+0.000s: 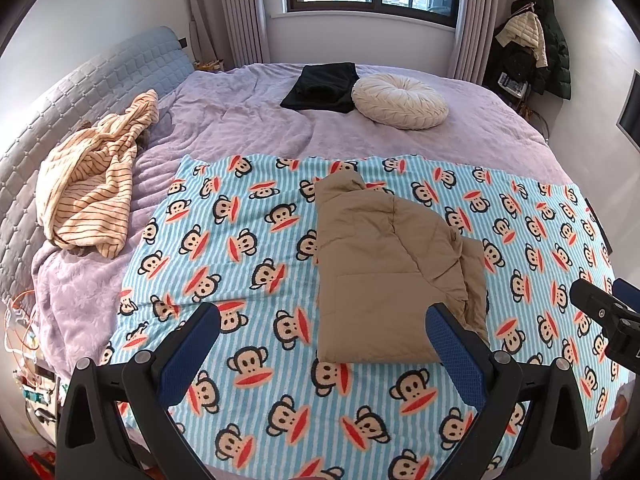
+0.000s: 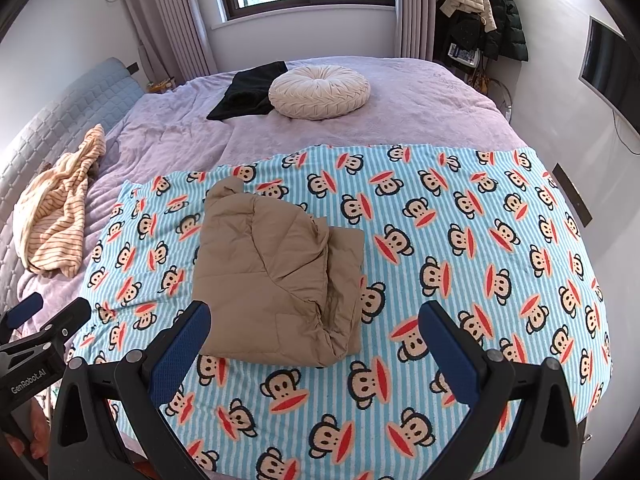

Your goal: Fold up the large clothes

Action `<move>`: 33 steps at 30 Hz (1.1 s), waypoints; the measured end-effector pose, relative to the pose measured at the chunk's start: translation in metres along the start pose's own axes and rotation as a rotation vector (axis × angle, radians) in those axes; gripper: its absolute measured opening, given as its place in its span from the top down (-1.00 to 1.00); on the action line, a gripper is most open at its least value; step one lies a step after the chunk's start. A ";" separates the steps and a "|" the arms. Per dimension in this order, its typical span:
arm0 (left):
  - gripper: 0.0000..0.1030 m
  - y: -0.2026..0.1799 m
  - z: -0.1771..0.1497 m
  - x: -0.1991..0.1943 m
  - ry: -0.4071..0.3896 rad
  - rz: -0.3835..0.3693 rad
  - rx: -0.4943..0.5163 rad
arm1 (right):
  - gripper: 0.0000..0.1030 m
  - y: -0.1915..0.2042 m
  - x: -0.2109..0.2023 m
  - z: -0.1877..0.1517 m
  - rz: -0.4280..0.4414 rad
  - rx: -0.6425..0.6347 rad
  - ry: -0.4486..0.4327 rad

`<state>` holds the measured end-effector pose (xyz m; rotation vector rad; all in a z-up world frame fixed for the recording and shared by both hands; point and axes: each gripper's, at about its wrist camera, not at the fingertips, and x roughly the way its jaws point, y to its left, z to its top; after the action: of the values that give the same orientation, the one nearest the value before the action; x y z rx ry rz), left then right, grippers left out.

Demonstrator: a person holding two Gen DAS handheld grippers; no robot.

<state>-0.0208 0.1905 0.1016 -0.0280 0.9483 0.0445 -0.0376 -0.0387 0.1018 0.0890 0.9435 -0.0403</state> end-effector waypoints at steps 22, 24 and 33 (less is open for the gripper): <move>-0.99 -0.002 0.000 0.000 -0.003 0.005 0.007 | -1.00 0.002 -0.001 -0.001 -0.003 -0.001 -0.001; -0.99 0.001 0.002 0.000 -0.004 0.007 0.006 | -1.00 0.002 0.000 0.000 -0.002 0.000 0.000; -0.99 0.006 0.005 0.001 -0.008 0.014 0.003 | -1.00 0.001 0.000 0.000 -0.002 -0.001 0.000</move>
<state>-0.0159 0.1972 0.1036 -0.0183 0.9410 0.0556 -0.0379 -0.0373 0.1019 0.0872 0.9440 -0.0413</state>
